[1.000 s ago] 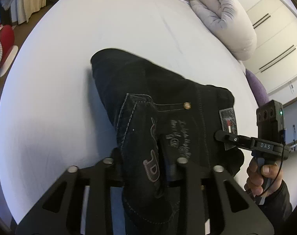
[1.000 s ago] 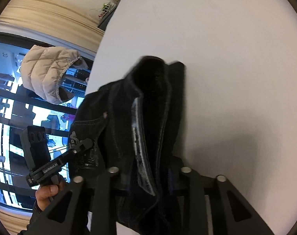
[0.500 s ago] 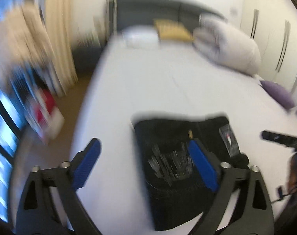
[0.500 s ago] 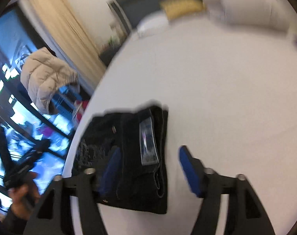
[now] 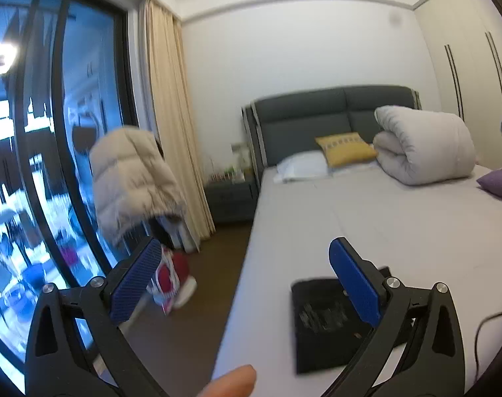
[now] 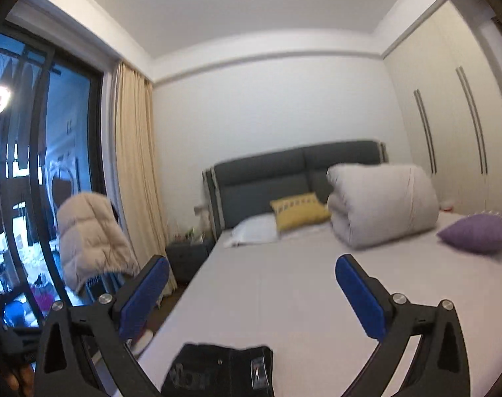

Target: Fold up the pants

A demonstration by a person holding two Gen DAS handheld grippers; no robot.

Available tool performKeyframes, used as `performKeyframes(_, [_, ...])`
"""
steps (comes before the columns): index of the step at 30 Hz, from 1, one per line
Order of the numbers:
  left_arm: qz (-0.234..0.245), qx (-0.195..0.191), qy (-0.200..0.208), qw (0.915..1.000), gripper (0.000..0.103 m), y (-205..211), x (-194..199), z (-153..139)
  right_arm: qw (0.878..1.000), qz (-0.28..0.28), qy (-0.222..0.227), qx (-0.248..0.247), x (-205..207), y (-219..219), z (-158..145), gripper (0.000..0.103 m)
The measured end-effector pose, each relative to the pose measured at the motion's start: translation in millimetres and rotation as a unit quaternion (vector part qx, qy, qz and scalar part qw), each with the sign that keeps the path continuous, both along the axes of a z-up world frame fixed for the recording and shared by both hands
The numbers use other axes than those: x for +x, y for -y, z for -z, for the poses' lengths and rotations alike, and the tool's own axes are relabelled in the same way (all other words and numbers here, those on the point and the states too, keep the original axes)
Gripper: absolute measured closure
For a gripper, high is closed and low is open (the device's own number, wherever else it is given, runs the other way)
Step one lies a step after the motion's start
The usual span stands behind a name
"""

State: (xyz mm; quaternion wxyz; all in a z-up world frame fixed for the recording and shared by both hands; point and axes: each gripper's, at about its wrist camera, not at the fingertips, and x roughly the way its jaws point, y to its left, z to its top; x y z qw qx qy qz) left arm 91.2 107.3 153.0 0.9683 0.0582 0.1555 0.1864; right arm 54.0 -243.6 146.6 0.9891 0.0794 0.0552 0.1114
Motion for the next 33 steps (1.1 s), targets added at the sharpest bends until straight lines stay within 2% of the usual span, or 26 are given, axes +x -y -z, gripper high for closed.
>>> performKeyframes(3, [-0.006,-0.029,-0.033,0.999,0.0,-3,-13,-5,1.0,0.007,-0.028,-0.013,-5,-8,-12,0.0])
performKeyframes(8, [0.011,-0.064,-0.097,0.9932,0.0,-1,-8,11,0.994,0.019,-0.102,-0.025,-7,-12,-3,0.0])
performKeyframes(12, [0.031,-0.117,-0.144,0.9822,0.0,5,9,37,0.988,0.024,-0.147,-0.032,-8,-15,17,0.0])
performKeyframes(14, [0.035,-0.13,-0.16,0.9779,0.0,7,14,49,0.985,0.027,-0.166,-0.036,-7,-16,27,0.0])
performKeyframes(19, [0.035,-0.143,-0.189,0.9707,0.0,11,34,79,0.974,0.026,-0.22,-0.047,-5,-21,56,0.0])
performKeyframes(24, [0.032,-0.157,-0.206,0.9654,0.0,5,50,101,0.967,0.024,-0.246,-0.067,-8,-29,74,0.0])
performKeyframes(33, [0.032,-0.159,-0.226,0.9607,0.0,-1,61,126,0.955,0.012,-0.28,-0.096,-6,-46,92,0.0])
